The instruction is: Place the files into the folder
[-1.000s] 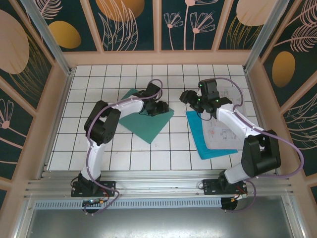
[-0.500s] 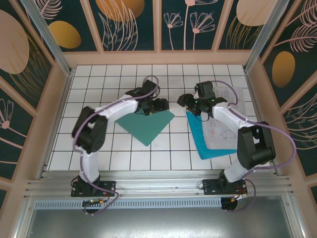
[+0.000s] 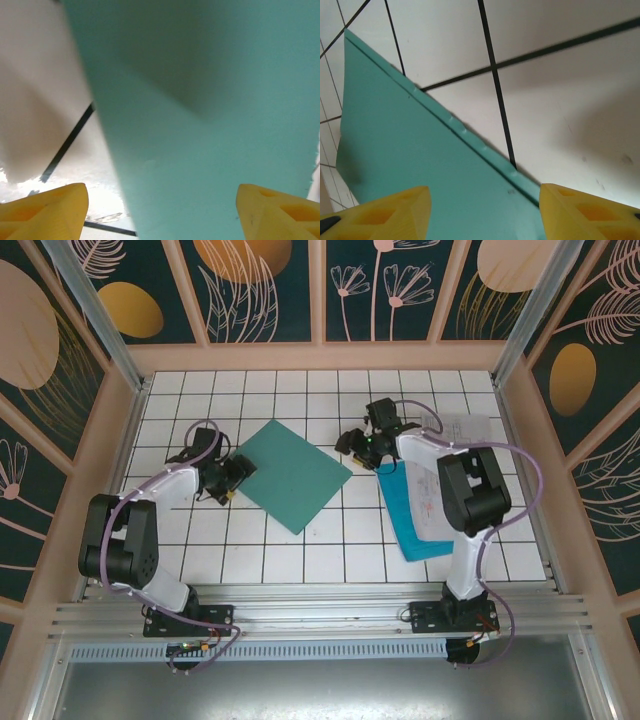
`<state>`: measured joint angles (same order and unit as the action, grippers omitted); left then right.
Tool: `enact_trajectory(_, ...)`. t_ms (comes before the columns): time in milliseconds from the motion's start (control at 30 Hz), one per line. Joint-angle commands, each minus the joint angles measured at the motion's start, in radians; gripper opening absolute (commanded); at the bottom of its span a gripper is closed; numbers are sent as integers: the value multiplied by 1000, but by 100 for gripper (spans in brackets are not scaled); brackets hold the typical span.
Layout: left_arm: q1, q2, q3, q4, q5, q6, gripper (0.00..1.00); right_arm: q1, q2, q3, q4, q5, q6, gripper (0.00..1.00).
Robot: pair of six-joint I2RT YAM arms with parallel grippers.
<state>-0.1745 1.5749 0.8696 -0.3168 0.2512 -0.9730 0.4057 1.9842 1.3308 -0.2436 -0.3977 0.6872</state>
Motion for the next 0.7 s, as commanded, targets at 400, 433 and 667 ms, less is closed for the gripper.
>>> enact_trajectory(400,9,169,56,241,92,-46,76,35,143,111,-50,-53,39,56)
enact_trajectory(433,9,178,72,238,95,-40,76,36,139,103,-48,-56,44,56)
enact_trajectory(667,8,245,173,238,114,-30,76,40,48,-38,8,-92,112,55)
